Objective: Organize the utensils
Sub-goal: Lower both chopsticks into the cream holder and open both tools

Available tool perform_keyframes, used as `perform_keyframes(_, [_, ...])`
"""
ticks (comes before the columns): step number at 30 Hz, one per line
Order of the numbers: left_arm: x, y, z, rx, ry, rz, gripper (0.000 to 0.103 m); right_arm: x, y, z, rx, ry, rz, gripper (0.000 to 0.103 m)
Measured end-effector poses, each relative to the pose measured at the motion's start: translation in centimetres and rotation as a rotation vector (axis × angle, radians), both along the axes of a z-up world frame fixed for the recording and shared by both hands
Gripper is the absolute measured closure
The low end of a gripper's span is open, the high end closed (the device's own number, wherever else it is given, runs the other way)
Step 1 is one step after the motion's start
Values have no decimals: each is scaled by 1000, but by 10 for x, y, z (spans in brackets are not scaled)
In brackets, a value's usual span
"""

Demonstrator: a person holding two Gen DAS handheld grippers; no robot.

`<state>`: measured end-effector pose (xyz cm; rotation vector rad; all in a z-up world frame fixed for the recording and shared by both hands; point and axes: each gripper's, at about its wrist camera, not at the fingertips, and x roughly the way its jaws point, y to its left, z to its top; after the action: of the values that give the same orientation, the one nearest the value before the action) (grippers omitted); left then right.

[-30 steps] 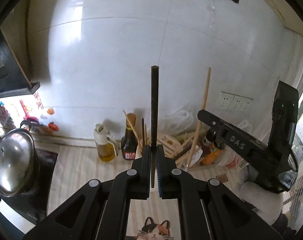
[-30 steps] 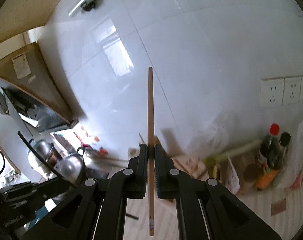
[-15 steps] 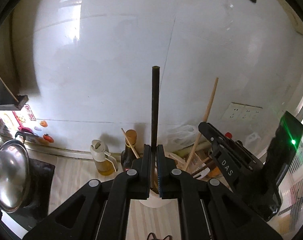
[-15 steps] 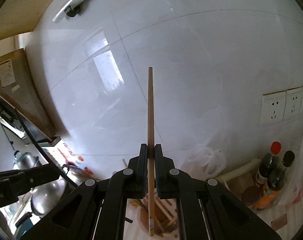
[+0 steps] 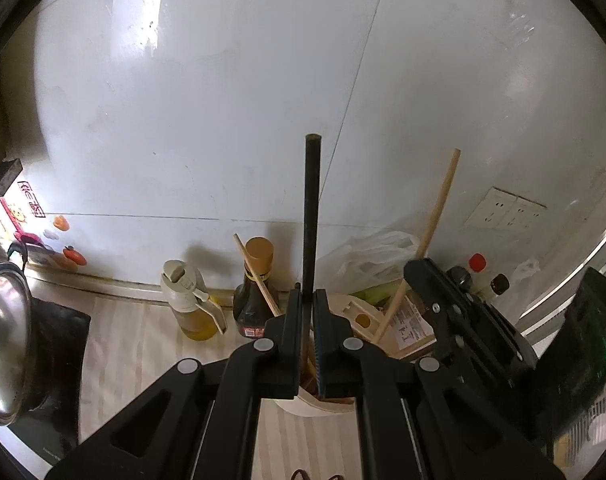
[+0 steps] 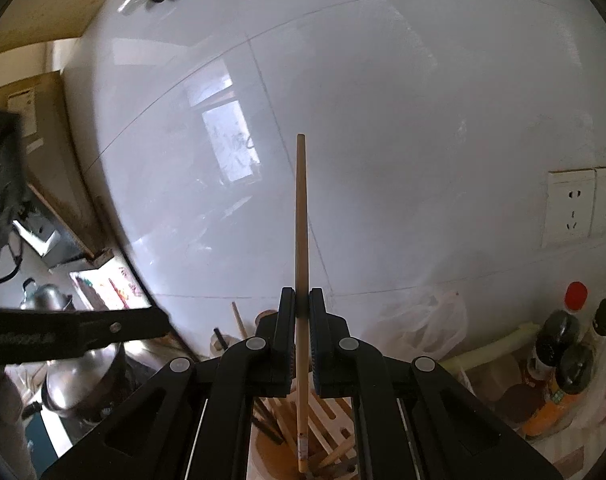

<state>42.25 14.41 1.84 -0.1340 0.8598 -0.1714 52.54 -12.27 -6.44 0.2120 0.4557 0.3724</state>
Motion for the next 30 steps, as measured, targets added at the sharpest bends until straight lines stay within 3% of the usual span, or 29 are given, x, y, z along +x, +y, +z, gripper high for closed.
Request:
perform_keyframes(14, [7, -5, -22, 13, 48, -11, 100, -41, -11, -2, -40, -19, 71, 96])
perform_keyframes(30, [2, -2, -43, 7, 112, 4, 99, -73, -6, -10, -108, 38, 94, 96])
